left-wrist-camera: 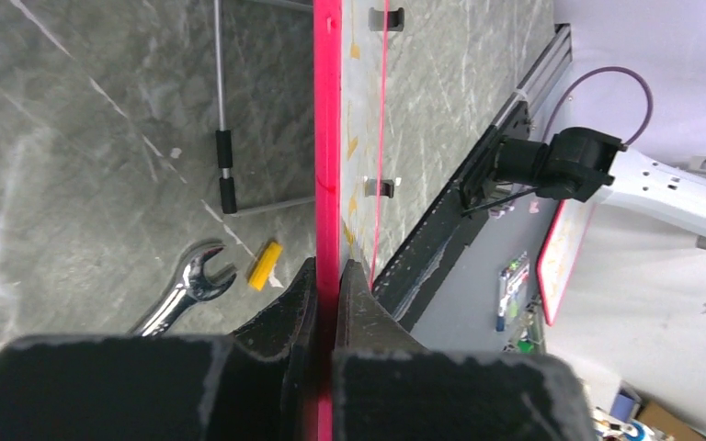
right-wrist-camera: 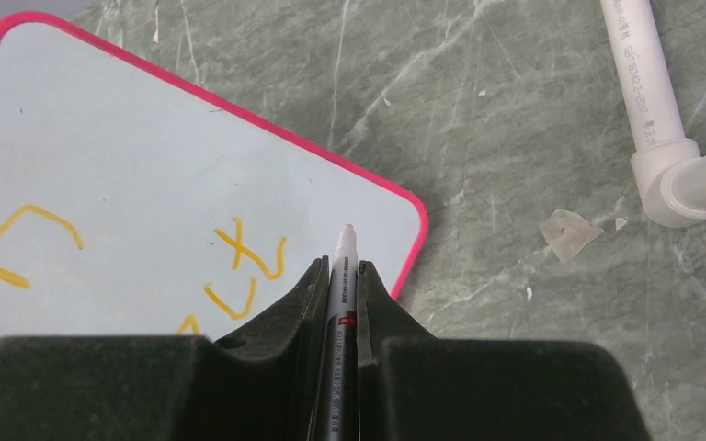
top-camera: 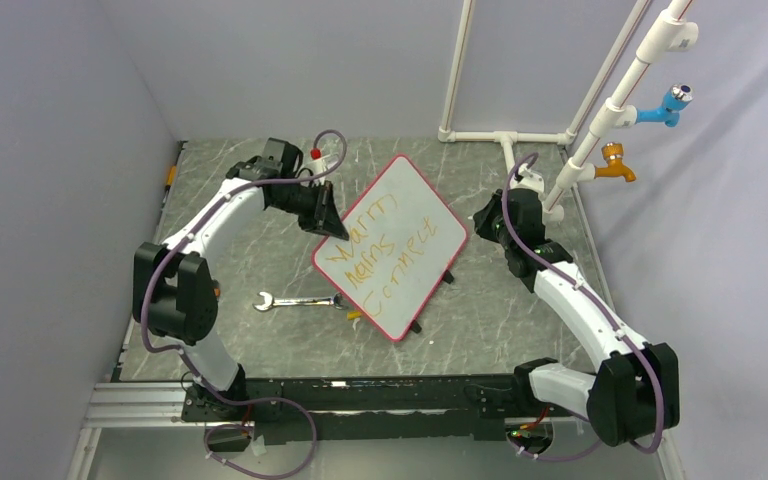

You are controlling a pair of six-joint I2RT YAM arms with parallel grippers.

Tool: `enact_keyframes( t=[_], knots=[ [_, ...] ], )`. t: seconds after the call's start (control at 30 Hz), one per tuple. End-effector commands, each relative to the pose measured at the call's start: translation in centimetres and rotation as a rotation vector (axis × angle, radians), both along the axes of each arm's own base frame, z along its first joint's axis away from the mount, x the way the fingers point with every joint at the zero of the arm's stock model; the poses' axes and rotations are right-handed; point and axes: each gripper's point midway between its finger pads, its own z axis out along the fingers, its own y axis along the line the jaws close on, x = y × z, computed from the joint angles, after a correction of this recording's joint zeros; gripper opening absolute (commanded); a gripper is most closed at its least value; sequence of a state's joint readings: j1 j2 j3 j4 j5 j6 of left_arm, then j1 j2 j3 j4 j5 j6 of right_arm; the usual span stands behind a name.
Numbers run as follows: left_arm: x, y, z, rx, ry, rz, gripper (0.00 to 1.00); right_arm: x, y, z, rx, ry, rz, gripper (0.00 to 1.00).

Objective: Write a sentence on the whiteboard
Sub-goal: Put down the whiteboard on the whiteboard stand.

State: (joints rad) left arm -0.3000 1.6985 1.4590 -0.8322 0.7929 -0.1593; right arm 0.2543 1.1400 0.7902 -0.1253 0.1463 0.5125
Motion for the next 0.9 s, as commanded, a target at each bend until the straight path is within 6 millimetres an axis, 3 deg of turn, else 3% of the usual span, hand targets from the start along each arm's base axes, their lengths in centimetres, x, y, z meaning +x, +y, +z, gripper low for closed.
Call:
enact_keyframes(
  t=[0.0,0.23,0.4,0.67,0.87],
  knots=[
    [-0.8,-0.8,-2.5,0.061,-0.030,-0.013,0.04,0.8,0.1,0.9,0.002,-0.043,0.010,0.00],
    [-0.7,-1.9,-3.1,0.047,-0.045,-0.003,0.06,0.8,0.0,0.9,0.001,-0.040,0.011,0.00],
    [-0.4,-2.0,-2.7,0.050,-0.061,-0.006,0.15,0.8,-0.1,0.8,0.000,-0.037,0.009,0.00],
    [0.2,-1.3,-1.4,0.089,-0.123,0.005,0.48,0.7,-0.1,1.0,0.000,-0.042,0.009,0.00],
    [0.6,-0.9,0.3,0.107,-0.178,0.003,0.62,0.6,-0.1,1.2,-0.001,-0.044,0.009,0.00]
  ],
)
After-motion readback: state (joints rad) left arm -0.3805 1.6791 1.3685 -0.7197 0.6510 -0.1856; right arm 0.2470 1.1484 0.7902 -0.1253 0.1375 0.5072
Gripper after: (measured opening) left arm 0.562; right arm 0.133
